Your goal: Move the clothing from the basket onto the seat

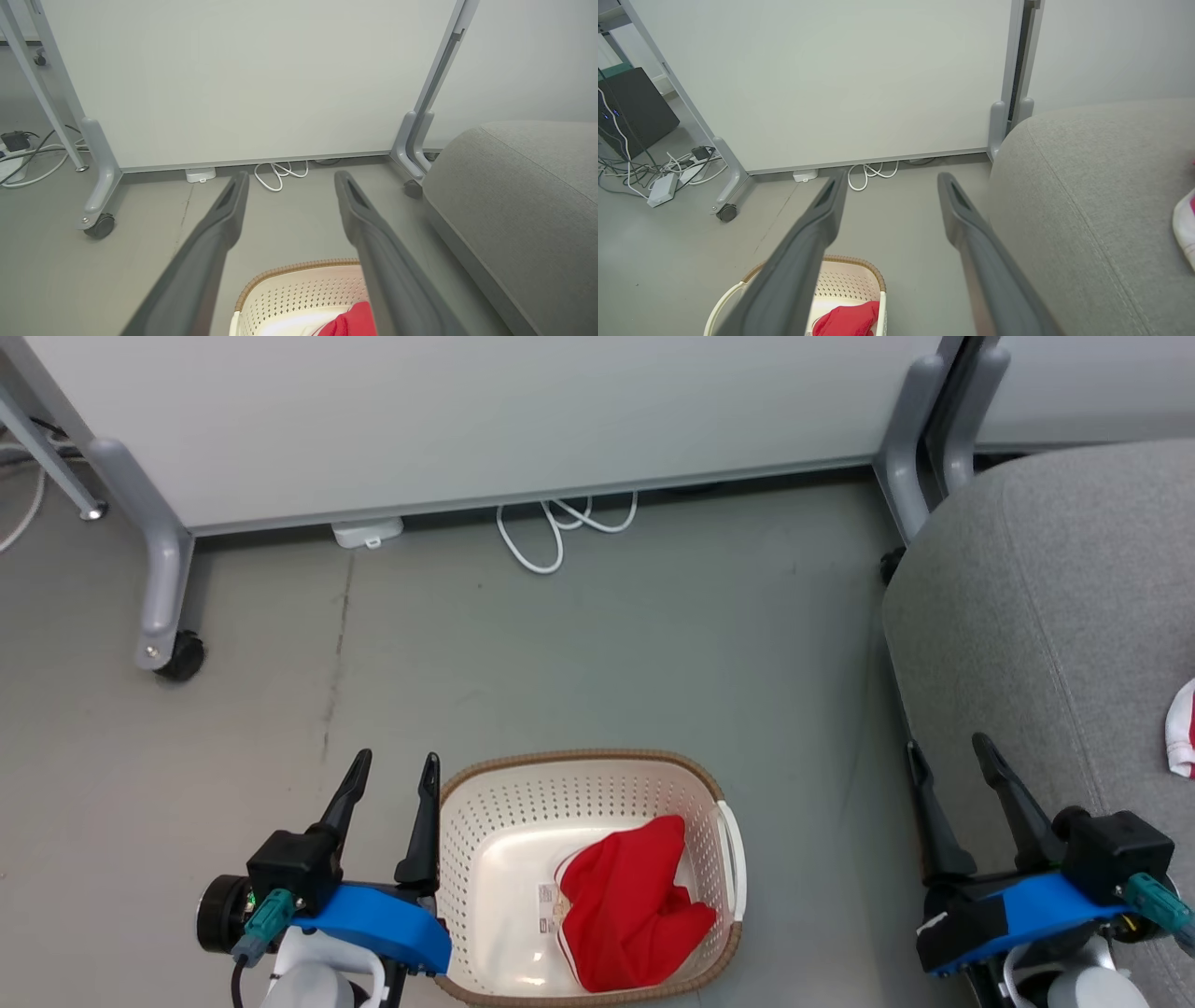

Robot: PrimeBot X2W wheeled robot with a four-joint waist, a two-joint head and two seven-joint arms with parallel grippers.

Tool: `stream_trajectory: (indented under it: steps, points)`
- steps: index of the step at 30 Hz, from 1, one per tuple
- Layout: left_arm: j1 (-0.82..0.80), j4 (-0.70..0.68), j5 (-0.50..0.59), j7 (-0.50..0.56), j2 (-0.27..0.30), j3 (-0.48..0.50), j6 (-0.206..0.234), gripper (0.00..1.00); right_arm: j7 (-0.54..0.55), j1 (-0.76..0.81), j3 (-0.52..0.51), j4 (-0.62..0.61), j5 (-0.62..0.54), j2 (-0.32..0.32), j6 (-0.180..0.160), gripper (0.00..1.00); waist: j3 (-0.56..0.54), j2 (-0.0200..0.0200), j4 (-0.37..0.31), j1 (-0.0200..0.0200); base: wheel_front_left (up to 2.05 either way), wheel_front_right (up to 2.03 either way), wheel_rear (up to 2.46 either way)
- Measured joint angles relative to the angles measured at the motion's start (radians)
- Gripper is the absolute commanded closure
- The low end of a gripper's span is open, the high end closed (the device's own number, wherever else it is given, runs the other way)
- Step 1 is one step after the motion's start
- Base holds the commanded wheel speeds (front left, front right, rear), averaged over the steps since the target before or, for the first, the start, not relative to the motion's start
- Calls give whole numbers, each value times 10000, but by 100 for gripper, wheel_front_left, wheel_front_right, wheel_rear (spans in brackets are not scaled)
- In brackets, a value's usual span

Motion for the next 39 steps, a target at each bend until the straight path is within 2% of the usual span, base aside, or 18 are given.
stream_trajectory:
  steps: [8, 18, 31, 39]
  points:
    - [-912, 669, -61, 2, -17, -656, 0, 0, -180, -1104, 543, -36, 13, -180, 0, 0, 1535, 0, -431, 1, 0, 0, 0]
    - [-2364, 2364, -222, 2, 84, -1607, 0, 0, -541, -2706, 1409, -267, 73, -309, 2, 0, 3599, 0, -1357, 2, 0, 0, 0]
    - [-4292, 5145, -311, 0, 616, -3218, 0, 0, -951, -3460, 1814, -497, 73, -268, 0, 0, 5895, -1, -2547, 2, 0, 0, 0]
    - [-5142, 6815, -713, 155, 556, -3770, 0, 0, -1181, -3542, 1925, -408, 155, -150, 2, 0, 6649, 0, -3047, 1, 0, 0, 0]
